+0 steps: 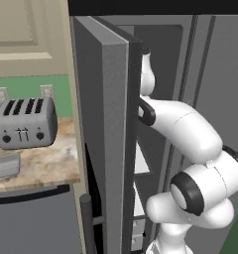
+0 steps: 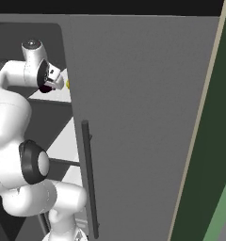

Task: Take the eggplant and lemon out of the freezer and place them in the tupperware container on the counter. Then put the tupperware containing the vegetables back in the freezer.

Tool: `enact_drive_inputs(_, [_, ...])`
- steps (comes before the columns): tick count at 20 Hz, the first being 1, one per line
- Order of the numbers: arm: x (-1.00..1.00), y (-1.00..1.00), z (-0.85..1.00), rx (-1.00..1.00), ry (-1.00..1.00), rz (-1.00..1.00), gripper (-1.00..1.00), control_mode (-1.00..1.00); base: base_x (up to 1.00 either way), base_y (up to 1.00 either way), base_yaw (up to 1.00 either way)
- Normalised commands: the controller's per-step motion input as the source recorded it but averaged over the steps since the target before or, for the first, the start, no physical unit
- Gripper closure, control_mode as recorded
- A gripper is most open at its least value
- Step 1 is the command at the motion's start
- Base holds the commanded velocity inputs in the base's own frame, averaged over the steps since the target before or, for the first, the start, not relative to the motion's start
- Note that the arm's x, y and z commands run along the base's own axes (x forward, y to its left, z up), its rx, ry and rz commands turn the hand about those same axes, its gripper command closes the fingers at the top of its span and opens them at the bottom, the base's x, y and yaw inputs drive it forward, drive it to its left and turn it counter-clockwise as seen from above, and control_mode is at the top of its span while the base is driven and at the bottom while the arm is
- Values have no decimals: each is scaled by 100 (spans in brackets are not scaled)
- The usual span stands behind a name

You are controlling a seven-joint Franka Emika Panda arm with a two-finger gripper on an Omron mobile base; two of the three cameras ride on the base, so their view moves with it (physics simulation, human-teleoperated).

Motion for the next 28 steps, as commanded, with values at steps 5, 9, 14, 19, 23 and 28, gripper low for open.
enact_drive_inputs(5, [20, 0, -18, 3, 0, -2, -100, -100, 0, 0, 0])
enact_drive_inputs(9, [14, 0, -18, 1, 0, -2, -100, -100, 0, 0, 0])
enact_drive_inputs(14, [11, 0, -18, 0, 0, -2, -100, -100, 0, 0, 0])
enact_drive_inputs(19, [10, 3, -22, 0, 0, -1, 100, -100, 0, 0, 0])
enact_drive_inputs(23, [2, 1, -6, 0, 0, 0, 100, -100, 0, 0, 0])
enact_drive_inputs(28, [0, 0, 0, 0, 0, 0, 100, -100, 0, 0, 0])
